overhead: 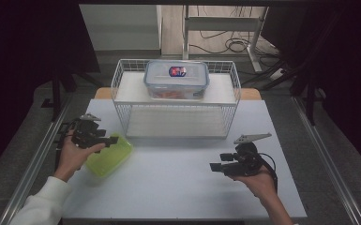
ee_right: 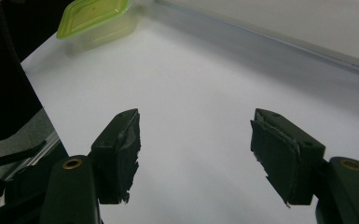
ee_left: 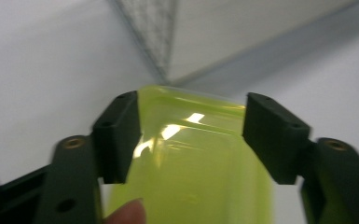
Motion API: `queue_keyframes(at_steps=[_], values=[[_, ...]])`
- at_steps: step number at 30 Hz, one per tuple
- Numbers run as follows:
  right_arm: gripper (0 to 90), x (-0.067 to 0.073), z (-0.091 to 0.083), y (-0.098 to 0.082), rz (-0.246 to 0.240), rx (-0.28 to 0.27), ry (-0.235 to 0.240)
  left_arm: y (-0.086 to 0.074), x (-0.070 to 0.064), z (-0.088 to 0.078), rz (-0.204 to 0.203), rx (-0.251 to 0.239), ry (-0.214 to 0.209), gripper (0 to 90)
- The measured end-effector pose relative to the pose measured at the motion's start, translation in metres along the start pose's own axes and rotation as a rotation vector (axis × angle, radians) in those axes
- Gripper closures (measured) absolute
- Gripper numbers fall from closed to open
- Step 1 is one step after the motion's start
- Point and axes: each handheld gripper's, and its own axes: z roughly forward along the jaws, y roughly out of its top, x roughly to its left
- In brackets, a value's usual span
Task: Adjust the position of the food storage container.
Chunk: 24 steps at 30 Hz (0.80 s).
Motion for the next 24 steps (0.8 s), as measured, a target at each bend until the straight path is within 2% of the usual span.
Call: queue_keyframes(at_steps=[2,3,5,7,10,12,14,17,19,21,24], values=[[33.0,-0.002,0.001,-0.001,0.003,0.002,0.001,0.001,0.009,0.005,-0.023,0.013,-0.009,44.8],[32.9,-0.003,0.002,-0.001,0.012,0.005,-0.001,0.002,0.013,0.008,-0.017,0.031,0.006,50.0],[33.0,-0.004,0.002,-0.002,0.014,0.005,-0.001,0.003,0.019,0.014,0.0,0.051,0.058,52.9],[32.9,-0.006,0.002,-0.002,0.018,0.007,-0.003,0.005,0.024,0.017,-0.007,0.054,0.069,60.1],[32.6,-0.007,0.003,-0.003,0.026,0.004,-0.001,0.008,0.029,0.023,0.015,0.088,0.114,67.9],[32.4,-0.008,0.003,-0.004,0.03,0.006,-0.003,0.009,0.032,0.027,0.005,0.103,0.126,73.7],[32.3,-0.009,0.004,-0.004,0.032,0.007,-0.002,0.008,0.036,0.032,-0.008,0.126,0.125,79.9],[32.2,-0.009,0.004,-0.005,0.033,0.011,-0.002,0.006,0.037,0.038,-0.003,0.169,0.122,89.5],[32.1,-0.009,0.005,-0.005,0.032,0.012,0.001,0.005,0.034,0.04,0.012,0.184,0.113,90.0],[32.0,-0.009,0.005,-0.005,0.041,0.006,0.025,0.005,0.032,0.042,0.022,0.193,0.124,90.0],[31.9,-0.01,0.006,-0.005,0.045,0.007,0.026,0.005,0.031,0.043,0.022,0.201,0.101,90.0]])
